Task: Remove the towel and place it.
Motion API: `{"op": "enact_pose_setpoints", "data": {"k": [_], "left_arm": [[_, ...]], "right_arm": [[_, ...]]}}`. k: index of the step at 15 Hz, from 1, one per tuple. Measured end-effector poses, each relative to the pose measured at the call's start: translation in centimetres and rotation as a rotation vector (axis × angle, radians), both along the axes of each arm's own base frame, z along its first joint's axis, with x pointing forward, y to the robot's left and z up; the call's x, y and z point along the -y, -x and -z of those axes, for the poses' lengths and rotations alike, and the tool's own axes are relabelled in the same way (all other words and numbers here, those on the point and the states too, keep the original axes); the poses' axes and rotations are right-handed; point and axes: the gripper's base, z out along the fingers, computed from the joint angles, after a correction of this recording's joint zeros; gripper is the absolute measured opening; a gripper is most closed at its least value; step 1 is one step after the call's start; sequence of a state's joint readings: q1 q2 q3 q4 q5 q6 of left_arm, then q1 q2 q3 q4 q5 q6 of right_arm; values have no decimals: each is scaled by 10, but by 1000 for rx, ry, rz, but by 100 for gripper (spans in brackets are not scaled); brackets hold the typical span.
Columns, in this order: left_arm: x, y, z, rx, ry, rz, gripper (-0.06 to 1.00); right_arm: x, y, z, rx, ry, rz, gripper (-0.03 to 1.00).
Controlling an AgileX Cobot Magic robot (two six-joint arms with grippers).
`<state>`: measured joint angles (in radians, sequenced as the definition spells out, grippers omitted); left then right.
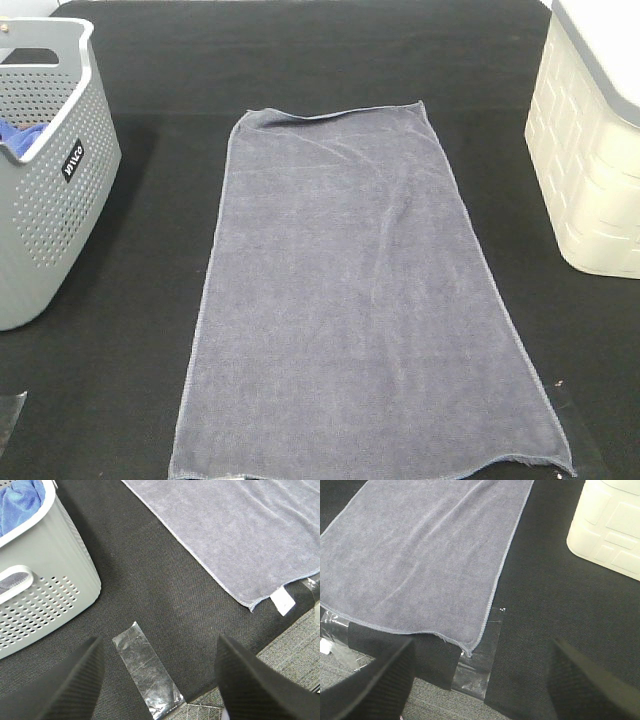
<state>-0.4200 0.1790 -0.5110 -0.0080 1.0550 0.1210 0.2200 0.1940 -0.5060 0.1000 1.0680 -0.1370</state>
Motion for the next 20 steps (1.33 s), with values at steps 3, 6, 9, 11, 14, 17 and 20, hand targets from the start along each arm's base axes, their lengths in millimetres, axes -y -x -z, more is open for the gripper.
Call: {"op": "enact_pose_setpoints", "data": {"k": [3,6,9,11,14,17,20], "left_arm": [[0,0,0,0,1,-4,62],[-3,1,0,14,6,-131,62],[-7,8,-1,66,19,-301,62],[-9,16,-2,119,32,-330,62],[-9,26,-2,179,47,-338,62],[-9,26,-2,183,48,-338,62],[-9,27,-2,185,48,-338,62]], "right_arm": [[0,0,0,0,1,-1,69],[0,0,0,3,-5,37,69],[2,-1,0,7,-21,197,69],[2,4,-1,44,-25,267,69],[1,18,-1,142,-34,274,69],[1,25,-1,188,-40,271,69],[0,27,-1,195,-50,226,69]]}}
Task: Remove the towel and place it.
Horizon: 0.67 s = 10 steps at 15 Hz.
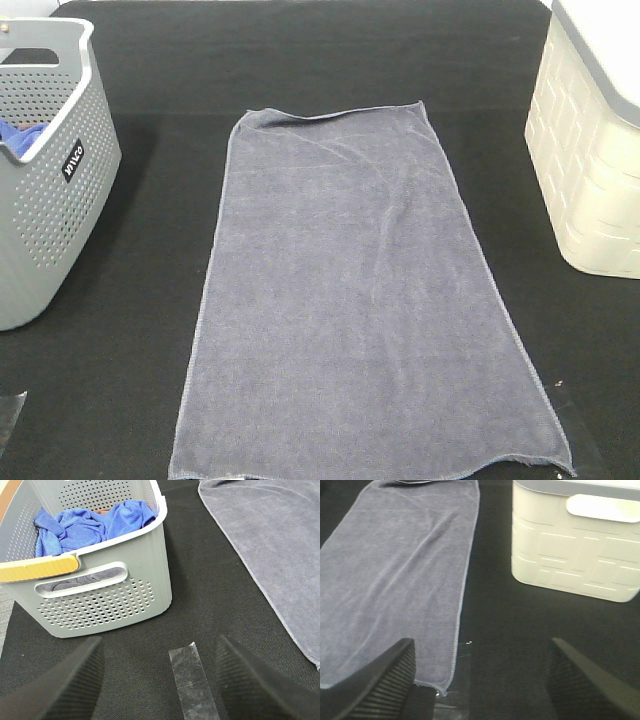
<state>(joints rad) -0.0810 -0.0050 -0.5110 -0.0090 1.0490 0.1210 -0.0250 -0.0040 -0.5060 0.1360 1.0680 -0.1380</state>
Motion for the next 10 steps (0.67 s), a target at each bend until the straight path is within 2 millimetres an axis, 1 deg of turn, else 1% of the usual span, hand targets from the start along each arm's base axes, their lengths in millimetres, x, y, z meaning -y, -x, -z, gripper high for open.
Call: {"op": "enact_pose_setpoints", "data": {"k": [10], "left_arm": [[0,0,0,0,0,0,62]], "right_arm": [[0,0,0,0,-3,-22,69]]}}
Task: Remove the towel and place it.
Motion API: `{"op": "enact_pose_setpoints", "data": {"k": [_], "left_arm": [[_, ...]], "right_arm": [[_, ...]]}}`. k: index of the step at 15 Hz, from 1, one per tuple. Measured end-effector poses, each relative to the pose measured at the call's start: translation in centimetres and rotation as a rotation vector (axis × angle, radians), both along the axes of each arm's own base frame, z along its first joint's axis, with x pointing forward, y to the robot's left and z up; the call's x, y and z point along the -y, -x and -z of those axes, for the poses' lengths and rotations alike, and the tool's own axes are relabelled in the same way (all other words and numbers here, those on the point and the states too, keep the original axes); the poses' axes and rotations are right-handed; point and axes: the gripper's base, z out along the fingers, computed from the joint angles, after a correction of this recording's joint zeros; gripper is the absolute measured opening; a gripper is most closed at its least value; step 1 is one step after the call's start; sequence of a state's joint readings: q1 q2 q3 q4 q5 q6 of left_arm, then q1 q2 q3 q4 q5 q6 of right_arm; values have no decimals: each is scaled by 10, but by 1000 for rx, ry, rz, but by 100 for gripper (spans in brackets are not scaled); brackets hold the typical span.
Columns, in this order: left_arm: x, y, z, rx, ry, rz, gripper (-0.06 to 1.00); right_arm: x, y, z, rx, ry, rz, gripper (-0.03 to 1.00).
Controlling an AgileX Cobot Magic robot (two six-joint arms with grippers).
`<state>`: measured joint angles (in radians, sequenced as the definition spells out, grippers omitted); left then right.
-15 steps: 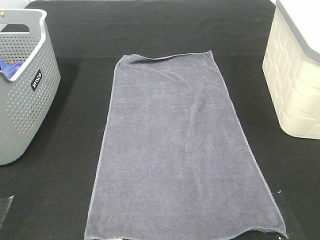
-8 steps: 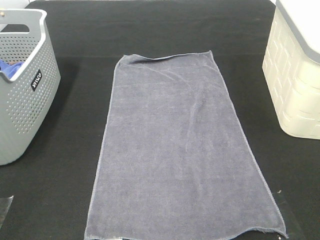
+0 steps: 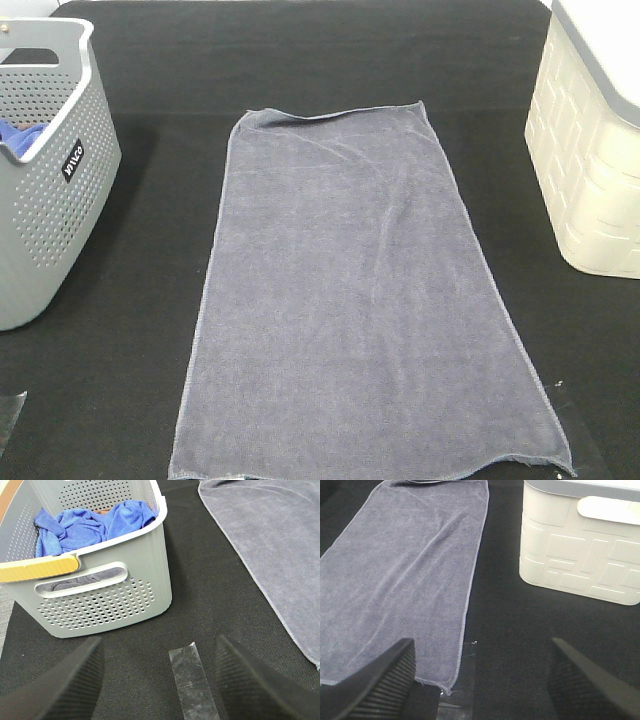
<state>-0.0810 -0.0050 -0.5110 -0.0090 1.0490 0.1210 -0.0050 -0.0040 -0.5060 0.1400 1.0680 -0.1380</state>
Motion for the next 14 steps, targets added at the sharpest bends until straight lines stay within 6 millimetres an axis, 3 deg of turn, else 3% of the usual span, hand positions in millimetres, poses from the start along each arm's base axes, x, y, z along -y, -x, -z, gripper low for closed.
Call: {"op": "enact_pose_setpoints", "data": {"k": [14], "left_arm": [[0,0,0,0,0,0,62]], "right_arm": [[0,0,0,0,-3,-3,69]]}}
